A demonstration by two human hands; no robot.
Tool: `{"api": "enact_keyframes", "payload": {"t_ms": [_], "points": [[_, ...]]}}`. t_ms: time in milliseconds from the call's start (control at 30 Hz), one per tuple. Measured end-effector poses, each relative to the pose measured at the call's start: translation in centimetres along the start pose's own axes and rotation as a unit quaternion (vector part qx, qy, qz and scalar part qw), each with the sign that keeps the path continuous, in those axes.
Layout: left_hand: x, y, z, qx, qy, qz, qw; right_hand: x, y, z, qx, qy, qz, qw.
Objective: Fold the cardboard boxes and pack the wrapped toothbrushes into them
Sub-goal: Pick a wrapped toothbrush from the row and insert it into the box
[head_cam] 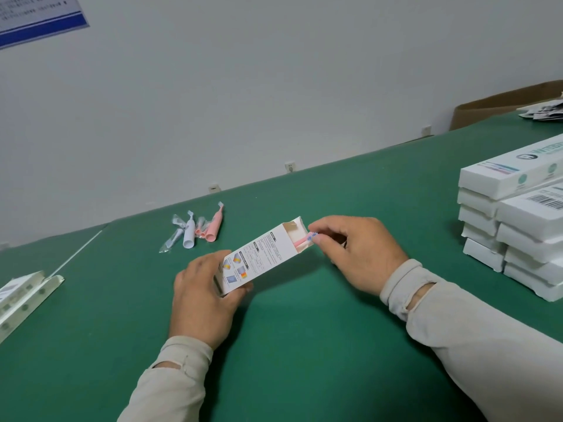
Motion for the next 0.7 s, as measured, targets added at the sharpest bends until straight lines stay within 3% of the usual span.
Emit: {"api": "enact_keyframes", "payload": {"t_ms": [300,700], "points": [[-0.6,0.1,0.0,-0.011,0.015,0.018,1.000,-0.4,-0.1,-0.2,-0.010,0.003,-0.040,0.999],[-0.8,0.0,0.1,-0.021,0.016,0.029,0.999,-1.0,1.7,0.1,0.081,0.012,-0.060,0.995]]}}
Point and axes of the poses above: each hand's wrist, its own z-axis away from the middle knuckle, its own y-axis out of the palm, x = y × z, the point moved 3 cm from there along -z, towards the middle knuckle, and after that the axes turned 2 degrees about y, right-handed, at the moved point
